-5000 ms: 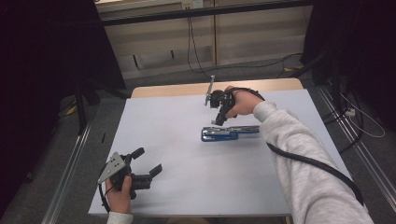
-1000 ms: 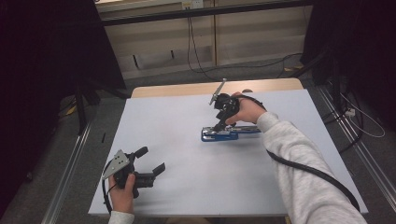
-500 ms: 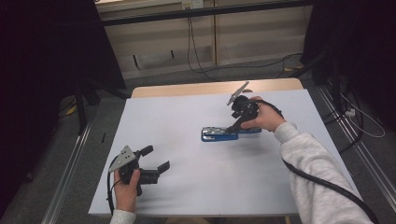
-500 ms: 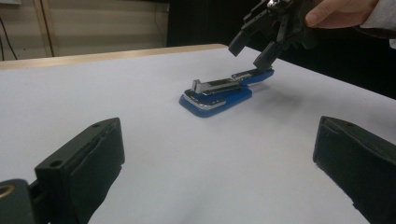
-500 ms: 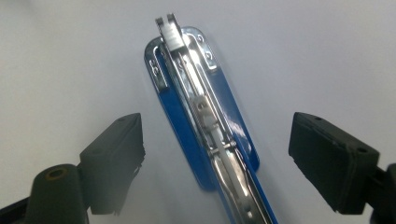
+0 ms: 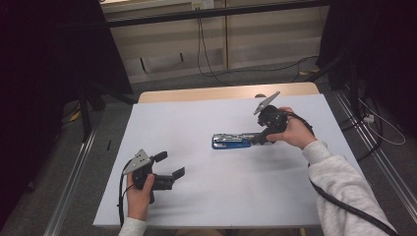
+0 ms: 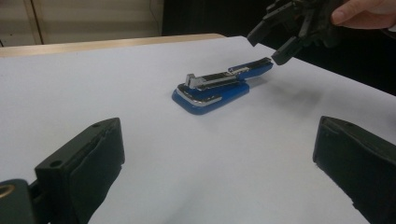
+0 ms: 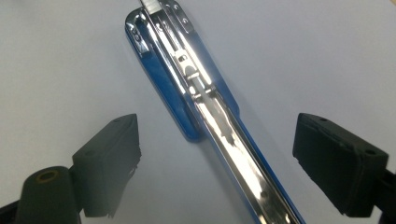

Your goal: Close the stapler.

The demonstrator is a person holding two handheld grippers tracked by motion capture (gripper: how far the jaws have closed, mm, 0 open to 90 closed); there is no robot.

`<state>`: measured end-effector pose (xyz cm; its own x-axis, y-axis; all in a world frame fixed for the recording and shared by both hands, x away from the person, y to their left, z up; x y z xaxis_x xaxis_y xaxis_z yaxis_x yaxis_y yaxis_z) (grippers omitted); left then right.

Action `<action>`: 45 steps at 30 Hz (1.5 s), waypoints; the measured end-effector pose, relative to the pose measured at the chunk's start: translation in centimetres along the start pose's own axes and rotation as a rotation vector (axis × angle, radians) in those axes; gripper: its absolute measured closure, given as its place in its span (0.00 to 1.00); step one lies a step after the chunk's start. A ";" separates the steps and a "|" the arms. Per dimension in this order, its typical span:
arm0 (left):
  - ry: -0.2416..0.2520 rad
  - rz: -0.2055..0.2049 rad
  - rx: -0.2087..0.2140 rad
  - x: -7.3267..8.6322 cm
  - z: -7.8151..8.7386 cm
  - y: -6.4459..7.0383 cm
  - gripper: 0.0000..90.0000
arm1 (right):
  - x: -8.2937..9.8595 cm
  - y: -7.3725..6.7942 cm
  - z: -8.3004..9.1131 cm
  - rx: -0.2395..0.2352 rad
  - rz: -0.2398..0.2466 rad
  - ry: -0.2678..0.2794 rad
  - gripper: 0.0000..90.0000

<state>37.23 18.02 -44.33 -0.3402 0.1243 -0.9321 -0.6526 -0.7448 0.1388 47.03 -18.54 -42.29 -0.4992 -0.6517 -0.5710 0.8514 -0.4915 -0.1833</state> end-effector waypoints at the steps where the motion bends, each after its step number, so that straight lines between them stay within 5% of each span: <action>1: -0.003 -0.001 0.003 0.0 -0.2 0.1 0.02 | 0.3 0.1 0.2 0.008 0.004 0.009 0.16; 21: -0.084 -0.040 0.004 -1.0 -5.0 1.0 0.03 | 6.0 -0.5 2.0 0.096 -0.126 0.133 0.18; 24: -0.080 -0.040 0.027 -1.4 -5.7 1.2 0.03 | 6.5 -0.4 2.1 0.109 -0.134 0.134 0.24; 34: -0.149 -0.024 -0.041 -1.6 -8.1 0.8 0.07 | 7.6 -0.3 2.5 0.139 -0.159 0.169 0.44; 40: -0.171 -0.023 -0.076 -1.6 -9.3 0.6 0.22 | 8.4 -0.1 3.0 0.177 -0.187 0.184 0.65; 45: -0.226 -0.027 -0.106 -1.3 -10.3 0.2 0.46 | 8.8 0.3 2.4 0.227 -0.178 0.146 0.85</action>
<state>44.48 10.97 -46.54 -0.4741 0.2794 -0.8350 -0.5926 -0.8026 0.0678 42.46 -25.79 -45.44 -0.5945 -0.4623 -0.6579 0.6870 -0.7173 -0.1167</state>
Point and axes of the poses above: each handheld gripper's, and its own axes: z roughly backward along the jaws, x roughly out of its underside, y roughly to its right, the point moved 4 cm from there along -z, roughly forward along the jaws, and after that the axes turned 11 degrees about -x, right-handed, at the moved point
